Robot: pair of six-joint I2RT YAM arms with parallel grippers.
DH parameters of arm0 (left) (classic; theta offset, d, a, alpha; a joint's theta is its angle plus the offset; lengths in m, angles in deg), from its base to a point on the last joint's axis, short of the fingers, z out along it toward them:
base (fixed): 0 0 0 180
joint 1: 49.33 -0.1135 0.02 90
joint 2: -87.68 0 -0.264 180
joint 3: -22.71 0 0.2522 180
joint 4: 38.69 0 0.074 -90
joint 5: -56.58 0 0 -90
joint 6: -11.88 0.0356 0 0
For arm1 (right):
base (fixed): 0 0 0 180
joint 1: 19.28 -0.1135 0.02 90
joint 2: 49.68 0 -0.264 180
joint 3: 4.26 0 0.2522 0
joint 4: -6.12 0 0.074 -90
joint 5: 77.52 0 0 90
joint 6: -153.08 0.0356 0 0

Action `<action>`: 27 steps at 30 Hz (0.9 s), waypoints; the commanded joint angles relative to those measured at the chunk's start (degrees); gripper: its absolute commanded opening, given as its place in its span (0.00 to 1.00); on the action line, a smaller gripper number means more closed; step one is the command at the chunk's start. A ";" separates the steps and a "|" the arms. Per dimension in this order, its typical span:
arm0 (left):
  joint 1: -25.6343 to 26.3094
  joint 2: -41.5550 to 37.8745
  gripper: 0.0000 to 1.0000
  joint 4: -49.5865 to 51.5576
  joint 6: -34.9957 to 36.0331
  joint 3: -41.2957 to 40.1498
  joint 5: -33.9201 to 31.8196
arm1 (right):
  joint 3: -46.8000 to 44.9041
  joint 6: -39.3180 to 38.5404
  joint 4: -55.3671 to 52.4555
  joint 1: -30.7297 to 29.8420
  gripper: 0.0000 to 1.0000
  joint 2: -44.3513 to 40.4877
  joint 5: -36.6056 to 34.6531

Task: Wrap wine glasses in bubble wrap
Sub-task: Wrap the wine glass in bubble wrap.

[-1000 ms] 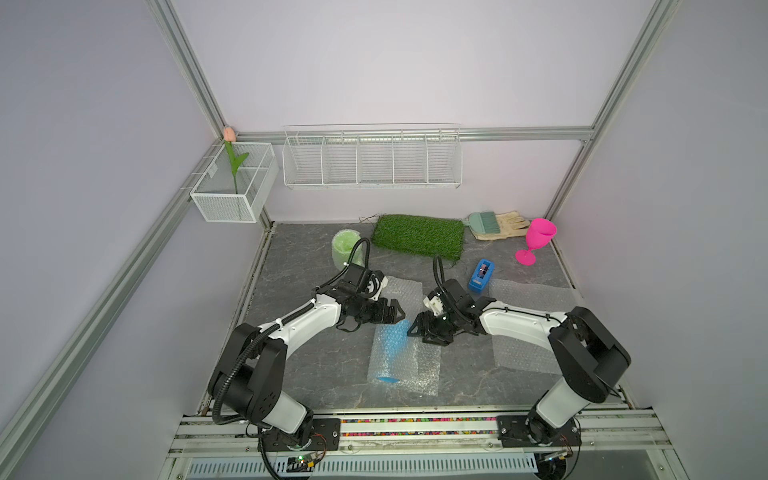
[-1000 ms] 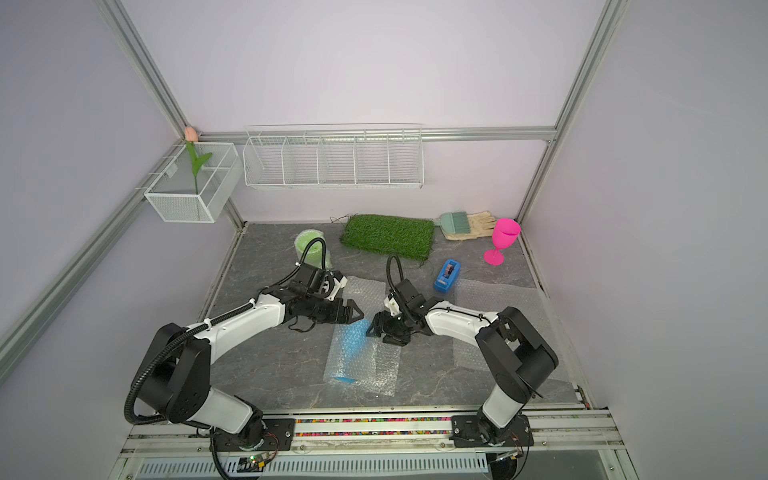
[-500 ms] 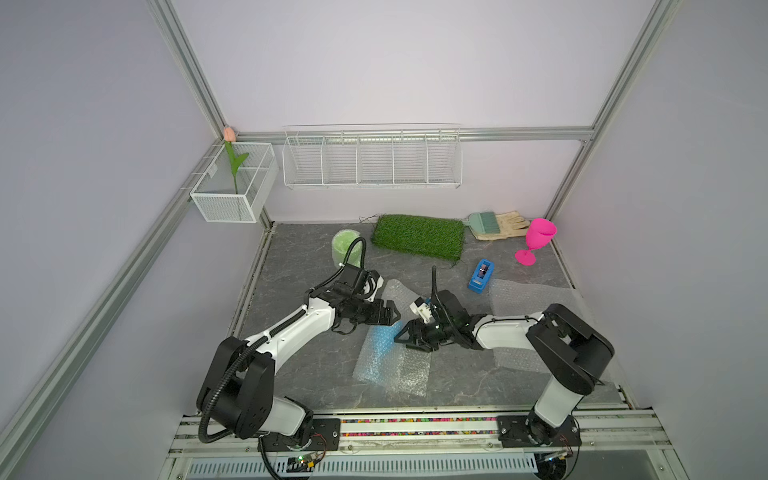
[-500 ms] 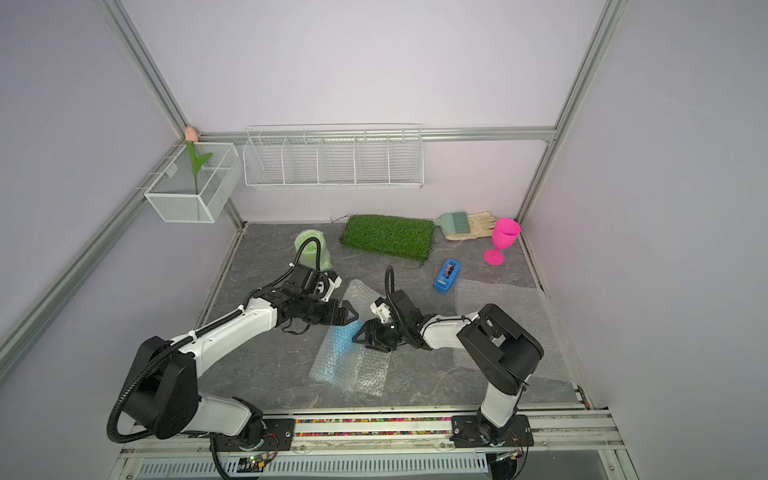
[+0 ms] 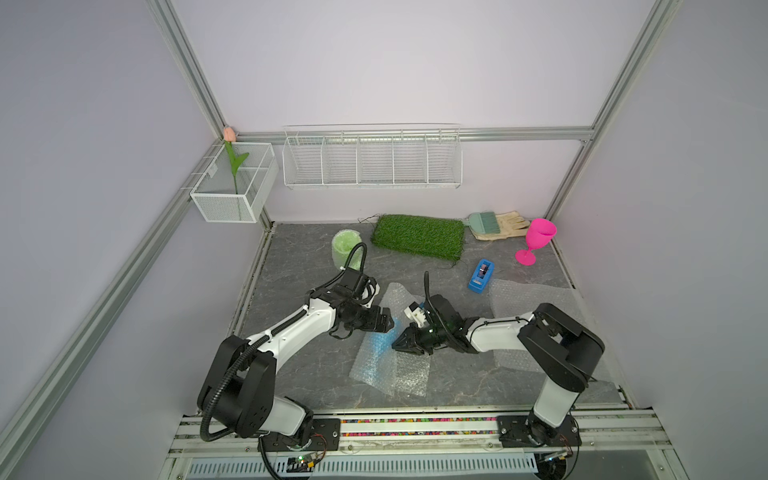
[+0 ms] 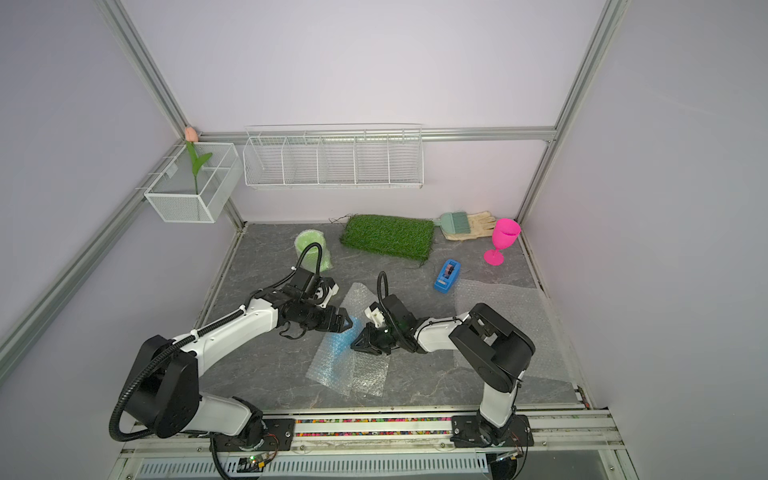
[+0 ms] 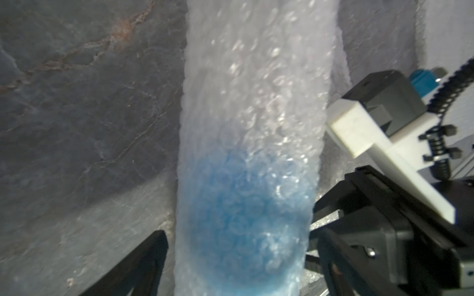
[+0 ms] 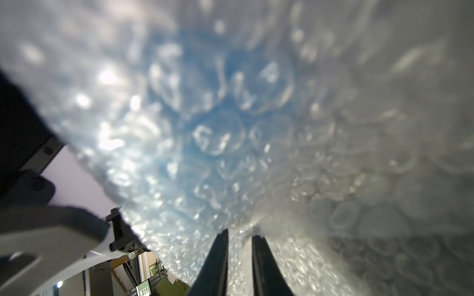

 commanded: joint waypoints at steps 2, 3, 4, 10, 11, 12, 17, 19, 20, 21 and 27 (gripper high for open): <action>2.28 3.22 0.96 6.43 3.97 4.05 -3.92 | 0.24 0.80 -1.20 -0.48 0.17 1.61 -0.78; 3.08 4.00 0.97 7.11 4.24 4.83 -4.71 | 0.26 0.79 -1.14 -0.49 0.17 1.82 -0.71; 3.70 4.89 0.97 7.53 4.33 5.41 -5.66 | 0.24 0.78 -0.99 -0.46 0.17 2.04 -0.60; 5.89 10.29 0.98 9.87 5.19 9.41 -8.57 | -0.93 1.21 -0.10 -0.38 0.15 2.22 -0.37; 6.14 11.24 0.98 10.28 5.42 10.05 -8.84 | -1.26 1.29 0.09 -0.30 0.15 2.07 -0.40; 6.34 12.24 0.98 10.73 5.65 10.64 -9.04 | -1.57 1.33 0.10 -0.10 0.15 1.85 -0.42; 6.44 15.20 0.96 11.30 6.71 11.43 -8.88 | -3.74 1.36 -0.98 1.32 0.26 -0.57 -1.74; 6.44 15.84 0.95 11.16 6.89 11.43 -8.60 | -4.30 0.83 -2.47 1.96 0.33 -2.11 -2.28; 6.44 16.01 0.94 11.04 6.81 11.43 -8.45 | -4.36 0.32 -4.06 2.30 0.37 -3.48 -2.77; 6.44 16.03 0.92 10.78 6.77 11.35 -8.28 | -4.42 -0.60 -6.22 2.70 0.39 -5.07 -3.46; 3.65 13.11 0.85 5.07 3.81 8.39 -2.18 | -2.69 -6.02 -18.90 4.03 0.45 -11.51 -7.45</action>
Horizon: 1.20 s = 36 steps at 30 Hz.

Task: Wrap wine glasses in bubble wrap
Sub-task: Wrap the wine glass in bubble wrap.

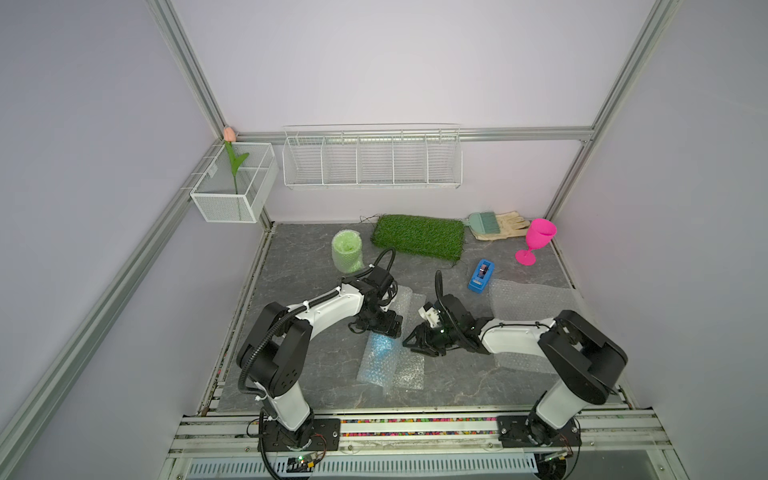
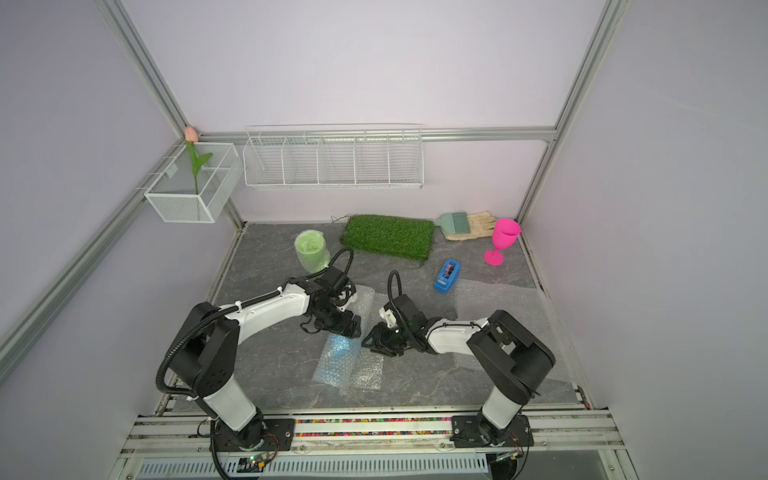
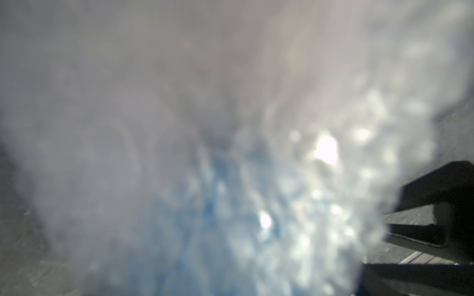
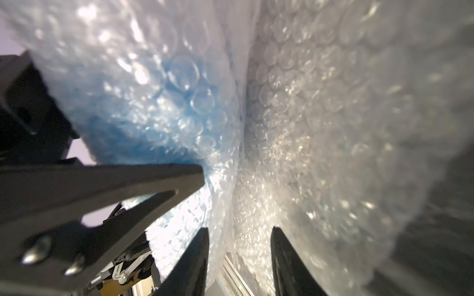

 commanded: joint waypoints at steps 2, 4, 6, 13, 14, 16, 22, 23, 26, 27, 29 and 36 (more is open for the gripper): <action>-4.39 -3.79 0.83 -5.48 -3.03 -4.18 6.08 | 1.96 -5.68 -12.73 0.64 0.46 -3.72 -4.25; -6.57 -6.48 0.81 -8.24 -4.89 -6.31 8.51 | 3.09 -7.28 -15.89 0.93 0.48 -4.35 -4.90; -8.21 -8.92 0.79 -10.40 -6.57 -8.09 10.15 | 4.76 -9.00 -19.58 1.10 0.48 -4.85 -5.44; -11.89 -12.93 0.77 -26.88 -16.97 -17.49 19.87 | 10.11 -12.93 -24.77 0.97 0.42 -5.70 -2.80; -12.42 -13.13 0.77 -30.83 -19.30 -19.33 21.30 | 10.11 -13.20 -24.81 0.72 0.41 -5.24 -1.84; -13.44 -12.99 0.76 -38.78 -23.68 -22.33 24.19 | 12.20 -13.61 -25.26 0.32 0.37 -3.70 -0.79; -16.20 -11.64 0.75 -55.56 -32.58 -29.00 30.77 | 13.88 -13.61 -23.86 -1.64 0.27 1.94 0.57; -16.71 -11.37 0.75 -58.09 -33.60 -29.90 31.97 | 14.26 -13.52 -23.35 -1.87 0.25 3.12 0.56; -18.46 -10.88 0.74 -65.72 -37.81 -32.62 34.94 | 15.05 -12.44 -20.90 -2.58 0.22 6.48 1.17; -19.02 -10.77 0.74 -68.46 -39.12 -33.50 35.80 | 15.22 -11.95 -19.88 -2.81 0.21 7.52 1.24; -19.49 -10.53 0.73 -70.95 -40.03 -34.28 36.72 | 15.70 -11.17 -17.68 -3.19 0.20 9.05 1.99; -19.49 -8.68 0.72 -67.31 -37.74 -33.85 36.82 | 14.06 -7.77 -4.58 -3.44 0.18 11.85 7.33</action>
